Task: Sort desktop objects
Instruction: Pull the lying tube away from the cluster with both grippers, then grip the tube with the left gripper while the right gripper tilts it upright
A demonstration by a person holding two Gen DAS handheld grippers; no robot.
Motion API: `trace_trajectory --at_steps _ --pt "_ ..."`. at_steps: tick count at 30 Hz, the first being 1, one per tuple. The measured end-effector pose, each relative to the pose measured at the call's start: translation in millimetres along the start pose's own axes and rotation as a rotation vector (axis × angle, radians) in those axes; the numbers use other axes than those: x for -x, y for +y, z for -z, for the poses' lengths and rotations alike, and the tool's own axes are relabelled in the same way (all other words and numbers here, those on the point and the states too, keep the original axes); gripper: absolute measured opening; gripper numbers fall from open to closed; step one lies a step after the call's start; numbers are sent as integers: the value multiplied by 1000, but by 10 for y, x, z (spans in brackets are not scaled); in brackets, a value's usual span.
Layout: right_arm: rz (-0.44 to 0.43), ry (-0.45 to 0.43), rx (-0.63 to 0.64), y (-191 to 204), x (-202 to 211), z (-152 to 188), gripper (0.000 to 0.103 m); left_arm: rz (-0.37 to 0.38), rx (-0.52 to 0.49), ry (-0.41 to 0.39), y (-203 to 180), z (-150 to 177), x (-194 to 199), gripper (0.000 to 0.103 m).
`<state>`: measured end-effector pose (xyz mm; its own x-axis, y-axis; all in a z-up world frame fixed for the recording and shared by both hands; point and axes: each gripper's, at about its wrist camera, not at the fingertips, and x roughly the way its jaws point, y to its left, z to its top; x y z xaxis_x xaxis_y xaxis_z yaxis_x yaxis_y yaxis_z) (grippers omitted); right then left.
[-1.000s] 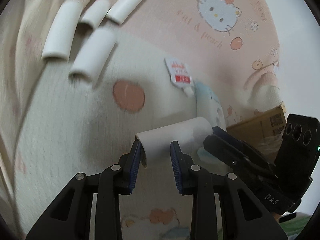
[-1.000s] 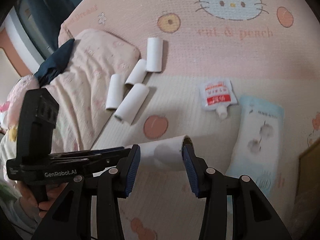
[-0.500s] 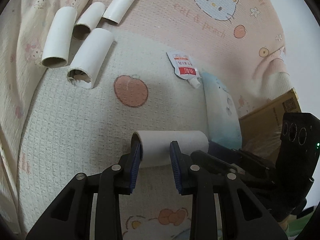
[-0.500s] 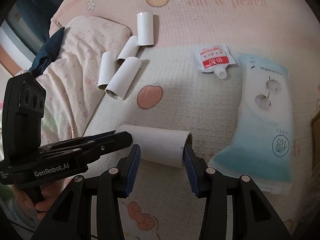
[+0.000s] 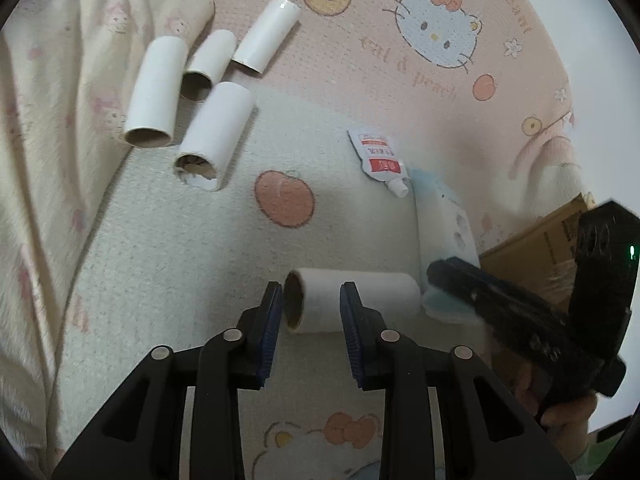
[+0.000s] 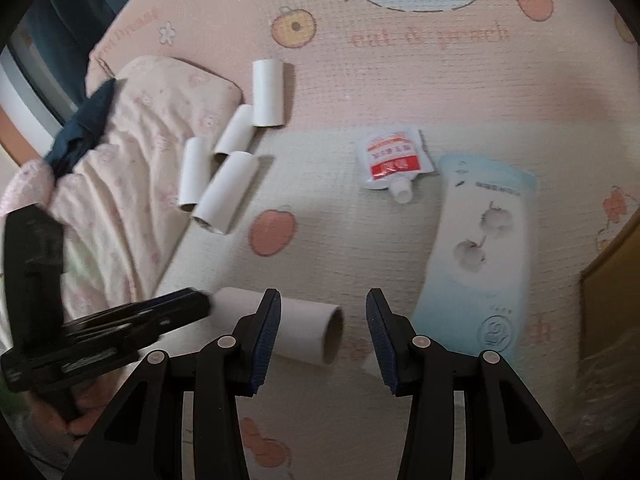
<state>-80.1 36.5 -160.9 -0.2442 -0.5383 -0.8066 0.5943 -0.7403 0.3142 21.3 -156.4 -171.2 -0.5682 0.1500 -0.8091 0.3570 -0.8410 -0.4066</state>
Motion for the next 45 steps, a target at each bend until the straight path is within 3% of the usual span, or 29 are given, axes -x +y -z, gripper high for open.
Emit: trace_trajectory --at_steps 1,2,3,8,13,18,23,26,29,34,39,45 --pt "9 0 8 4 -5 -1 18 -14 -15 -6 -15 33 13 21" --pt "15 2 28 19 -16 -4 17 -26 -27 -5 -30 59 17 12" --pt "31 7 51 46 -30 -12 17 -31 -39 -1 -46 86 15 10" --pt "103 44 130 98 -154 -80 17 21 -56 47 -138 174 -76 10" --pt "100 108 199 114 -302 -92 18 35 -66 38 -180 122 -154 10" --pt "59 153 213 110 -346 -65 18 47 -65 30 -134 -35 -249 10" --pt "15 197 225 188 -365 62 18 118 -2 50 -61 -158 -355 10" --pt "-5 197 214 203 -357 101 18 131 -16 53 -105 -178 -382 10" --pt "-44 175 172 139 -286 72 18 141 -21 69 -111 -200 -388 15" --pt "-174 107 43 46 -116 -4 18 181 17 73 -30 -219 -373 37" --pt "-144 138 89 174 -163 72 18 228 88 101 50 -225 -426 50" --pt "-130 171 116 241 -273 156 18 302 179 124 128 -254 -519 51"
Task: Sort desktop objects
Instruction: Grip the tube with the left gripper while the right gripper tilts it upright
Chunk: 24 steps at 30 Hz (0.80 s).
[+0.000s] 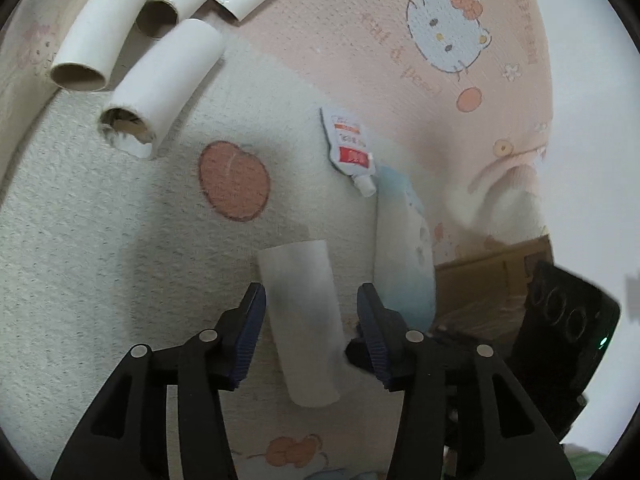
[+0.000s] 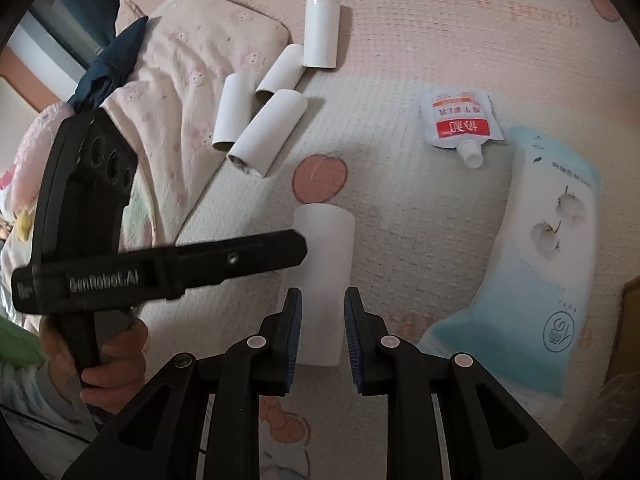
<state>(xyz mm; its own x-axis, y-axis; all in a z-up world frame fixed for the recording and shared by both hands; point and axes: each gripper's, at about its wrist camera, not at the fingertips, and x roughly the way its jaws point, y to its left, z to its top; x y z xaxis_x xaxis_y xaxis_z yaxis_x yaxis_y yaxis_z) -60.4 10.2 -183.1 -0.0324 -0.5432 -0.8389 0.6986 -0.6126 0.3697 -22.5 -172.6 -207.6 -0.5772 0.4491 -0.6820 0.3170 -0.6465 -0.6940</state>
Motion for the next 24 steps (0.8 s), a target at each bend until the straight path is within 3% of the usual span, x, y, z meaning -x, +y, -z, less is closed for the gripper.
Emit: trace_trajectory --at_steps 6,8,15,24 --pt "-17 12 -27 -34 -53 -1 18 -41 25 38 28 -67 -130 51" --pt "-34 13 -41 -46 -67 4 18 -50 31 47 50 -56 -157 44" --pt "-60 28 -77 -66 -151 33 32 -29 32 61 70 -10 -165 44" --pt "-99 23 -108 -111 -228 61 35 -12 36 111 96 75 -208 45"
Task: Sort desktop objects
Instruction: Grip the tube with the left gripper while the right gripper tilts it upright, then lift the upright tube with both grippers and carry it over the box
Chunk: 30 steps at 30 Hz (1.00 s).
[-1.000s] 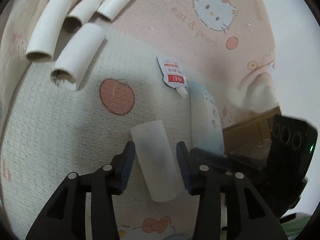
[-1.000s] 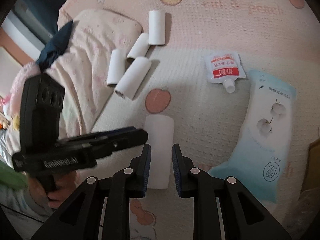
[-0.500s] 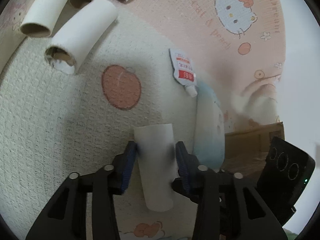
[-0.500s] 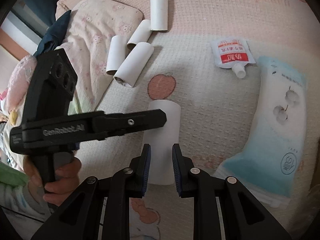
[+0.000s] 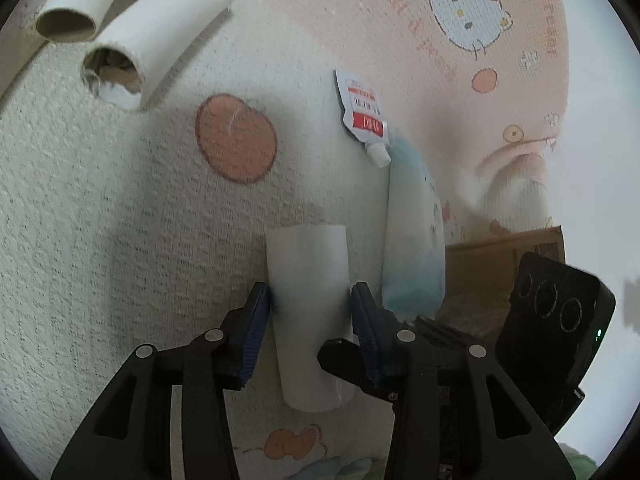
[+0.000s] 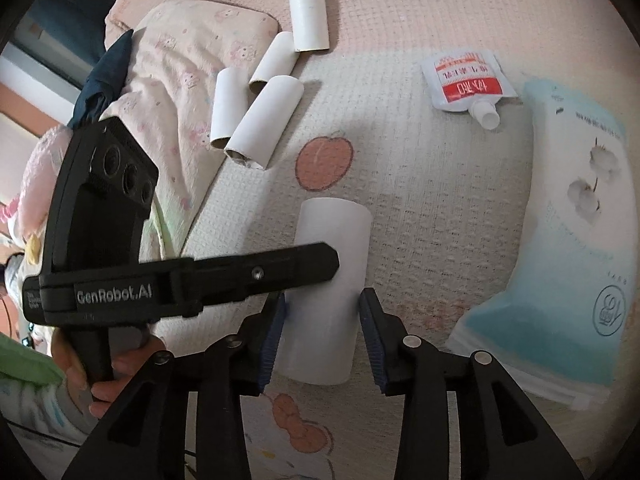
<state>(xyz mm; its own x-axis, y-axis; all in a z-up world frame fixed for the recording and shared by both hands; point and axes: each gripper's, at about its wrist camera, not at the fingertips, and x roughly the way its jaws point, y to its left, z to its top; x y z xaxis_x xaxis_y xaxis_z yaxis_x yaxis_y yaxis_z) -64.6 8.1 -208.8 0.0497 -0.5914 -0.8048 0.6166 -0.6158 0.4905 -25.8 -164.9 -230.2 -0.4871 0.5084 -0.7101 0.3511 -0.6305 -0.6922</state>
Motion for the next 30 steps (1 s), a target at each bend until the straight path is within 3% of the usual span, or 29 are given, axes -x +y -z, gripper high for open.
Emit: trace_trajectory --at_steps 9,14,18,27,30 --pt "-14 1 -10 1 6 23 36 -27 -34 -20 -78 61 36 46" --pt "3 -19 20 37 84 60 39 -81 -171 -51 -330 137 77 45" --pt "64 -48 79 131 193 91 41 -125 -305 -102 -602 227 148 45" --pt "106 -209 87 141 759 115 41 7 -383 -176 -1004 271 450 43" --pt "143 -262 102 200 973 141 41 18 -437 -202 -1190 325 528 43"
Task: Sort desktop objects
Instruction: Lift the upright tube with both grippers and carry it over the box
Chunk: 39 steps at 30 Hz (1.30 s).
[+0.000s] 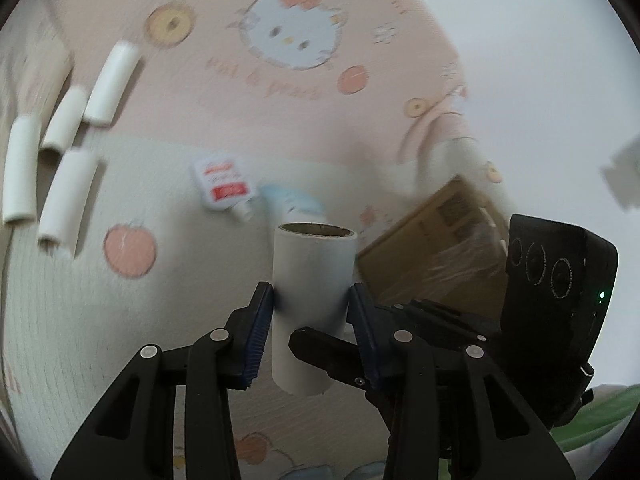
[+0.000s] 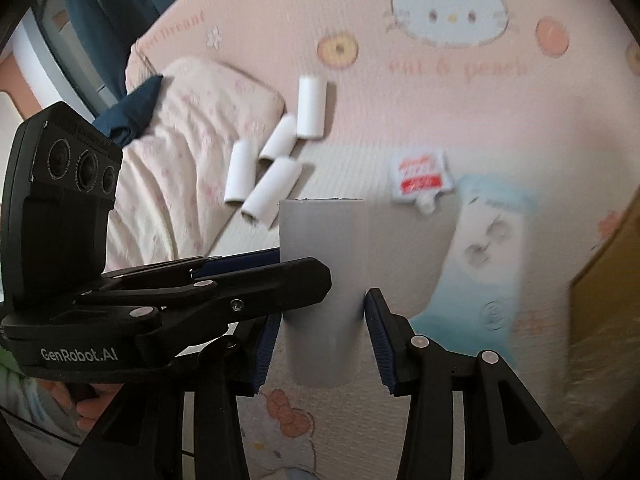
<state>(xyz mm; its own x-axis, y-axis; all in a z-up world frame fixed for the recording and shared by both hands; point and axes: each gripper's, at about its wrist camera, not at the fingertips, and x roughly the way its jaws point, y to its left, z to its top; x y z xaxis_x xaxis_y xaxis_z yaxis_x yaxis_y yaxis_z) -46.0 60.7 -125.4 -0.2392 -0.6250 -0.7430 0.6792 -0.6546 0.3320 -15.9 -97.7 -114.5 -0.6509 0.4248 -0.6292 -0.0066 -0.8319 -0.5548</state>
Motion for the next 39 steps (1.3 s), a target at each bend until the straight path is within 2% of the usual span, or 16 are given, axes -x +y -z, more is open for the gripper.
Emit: trace_trajectory --at_steps 9,12,18,22,27,33,39 --pt "71 -171 2 -2 670 -84 41 63 -143 -74 -634 -225 184 43" --pt "96 -234 -19 -51 912 -117 41 80 -218 -92 -916 -326 199 42" --pt "164 -326 -53 -211 1318 -136 41 140 -294 -70 -1315 -477 90 42" --pt "246 -336 -64 -304 1498 -150 41 160 -349 -45 -1603 -570 -61 42" --pt "359 -364 -82 -474 1805 -238 41 191 -434 -52 -1987 -693 -157 42" --pt "430 -395 -114 -718 2104 -293 41 252 -463 -20 -2321 -863 -364 43" --pt "476 -358 -135 -986 2214 -303 41 268 -476 61 -2552 -928 -667 42"
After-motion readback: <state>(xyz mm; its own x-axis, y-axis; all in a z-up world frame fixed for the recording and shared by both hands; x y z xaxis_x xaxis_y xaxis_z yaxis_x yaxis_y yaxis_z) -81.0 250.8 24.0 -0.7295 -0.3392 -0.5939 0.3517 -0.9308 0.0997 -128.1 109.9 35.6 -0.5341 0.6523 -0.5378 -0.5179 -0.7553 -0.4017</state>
